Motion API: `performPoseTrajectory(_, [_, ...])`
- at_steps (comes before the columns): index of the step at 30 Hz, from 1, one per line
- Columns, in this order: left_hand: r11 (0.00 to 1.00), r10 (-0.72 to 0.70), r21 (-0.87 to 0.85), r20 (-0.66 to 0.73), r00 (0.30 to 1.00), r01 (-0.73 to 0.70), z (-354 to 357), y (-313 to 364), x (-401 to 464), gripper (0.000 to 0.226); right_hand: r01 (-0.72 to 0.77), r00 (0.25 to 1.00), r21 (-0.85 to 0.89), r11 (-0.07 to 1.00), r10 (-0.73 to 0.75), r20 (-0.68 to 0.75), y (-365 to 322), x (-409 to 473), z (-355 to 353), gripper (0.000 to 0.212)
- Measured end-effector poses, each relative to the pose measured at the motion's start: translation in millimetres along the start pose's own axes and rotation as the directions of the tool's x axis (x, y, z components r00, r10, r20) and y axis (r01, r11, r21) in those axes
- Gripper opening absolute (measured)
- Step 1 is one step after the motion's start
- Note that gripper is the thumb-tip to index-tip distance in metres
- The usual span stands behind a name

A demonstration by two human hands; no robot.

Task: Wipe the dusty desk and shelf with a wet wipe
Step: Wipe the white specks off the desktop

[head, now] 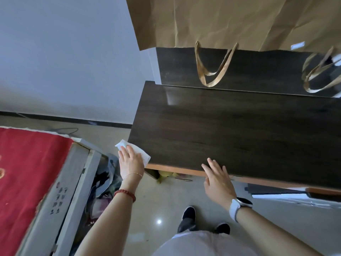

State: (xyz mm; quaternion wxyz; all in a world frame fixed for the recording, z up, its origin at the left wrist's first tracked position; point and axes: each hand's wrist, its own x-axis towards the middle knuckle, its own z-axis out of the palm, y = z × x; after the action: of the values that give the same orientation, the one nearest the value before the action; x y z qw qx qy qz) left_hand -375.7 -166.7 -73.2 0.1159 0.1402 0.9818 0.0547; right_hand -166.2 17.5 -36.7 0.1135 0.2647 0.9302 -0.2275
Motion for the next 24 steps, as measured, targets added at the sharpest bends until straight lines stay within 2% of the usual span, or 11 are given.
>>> performPoseTrajectory(2, [0.998, 0.032, -0.046, -0.075, 0.997, -0.036, -2.5, 7.2, -3.2, 0.043, 0.004, 1.000, 0.013, 1.000, -0.004, -0.008, 1.1, -0.5, 1.7, 0.052])
performPoseTrajectory(4, [0.974, 0.209, -0.069, -0.100, 0.973, -0.216, 0.6, 22.4, -16.3, 0.046, 0.006, 1.000, 0.036, 0.999, -0.005, -0.020, 1.8, -0.7, 2.5, 0.052])
performPoseTrajectory(6, [0.916, 0.385, -0.087, -0.086, 0.919, -0.392, 7.7, 42.1, -32.1, 0.047, 0.011, 1.000, 0.057, 0.998, -0.009, -0.028, 3.5, -1.5, 3.5, 0.051])
performPoseTrajectory(9, [0.831, 0.505, -0.224, -0.077, 0.860, -0.509, 6.2, 83.0, -53.7, 0.049, 0.008, 1.000, 0.092, 0.996, -0.005, -0.031, 8.1, -1.6, 2.4, 0.049])
performPoseTrajectory(11, [0.754, 0.610, -0.285, -0.033, 0.792, -0.592, 3.4, 107.1, -67.3, 0.037, -0.014, 0.999, 0.129, 0.992, 0.021, -0.047, 13.6, -2.4, 0.1, 0.047])
performPoseTrajectory(13, [0.716, 0.612, -0.445, 0.031, 0.790, -0.538, -3.2, 126.4, -79.2, 0.029, -0.067, 0.993, 0.198, 0.978, 0.085, -0.083, 23.1, -8.0, -4.2, 0.044])
performPoseTrajectory(16, [0.687, 0.550, -0.630, 0.125, 0.826, -0.362, -10.2, 152.8, -86.7, 0.049, -0.148, 0.973, 0.333, 0.931, 0.198, -0.121, 42.0, -23.2, -15.3, 0.042])
performPoseTrajectory(17, [0.664, 0.536, -0.668, 0.112, 0.837, -0.336, -11.3, 164.0, -88.0, 0.052, -0.171, 0.962, 0.382, 0.908, 0.238, -0.136, 49.7, -29.8, -20.2, 0.041])
performPoseTrajectory(20, [0.607, 0.541, -0.706, 0.032, 0.840, -0.364, -11.4, 205.4, -95.5, 0.033, -0.231, 0.914, 0.488, 0.842, 0.360, -0.189, 71.4, -50.2, -35.3, 0.039])
performPoseTrajectory(22, [0.595, 0.580, -0.730, 0.100, 0.808, -0.336, -9.1, 237.5, -107.1, 0.022, -0.265, 0.861, 0.555, 0.788, 0.452, -0.232, 88.0, -66.4, -42.5, 0.037])
performPoseTrajectory(24, [0.615, 0.623, -0.711, 0.174, 0.763, -0.340, -5.6, 269.6, -121.9, 0.022, -0.312, 0.803, 0.608, 0.730, 0.545, -0.242, 104.0, -85.8, -50.5, 0.036])
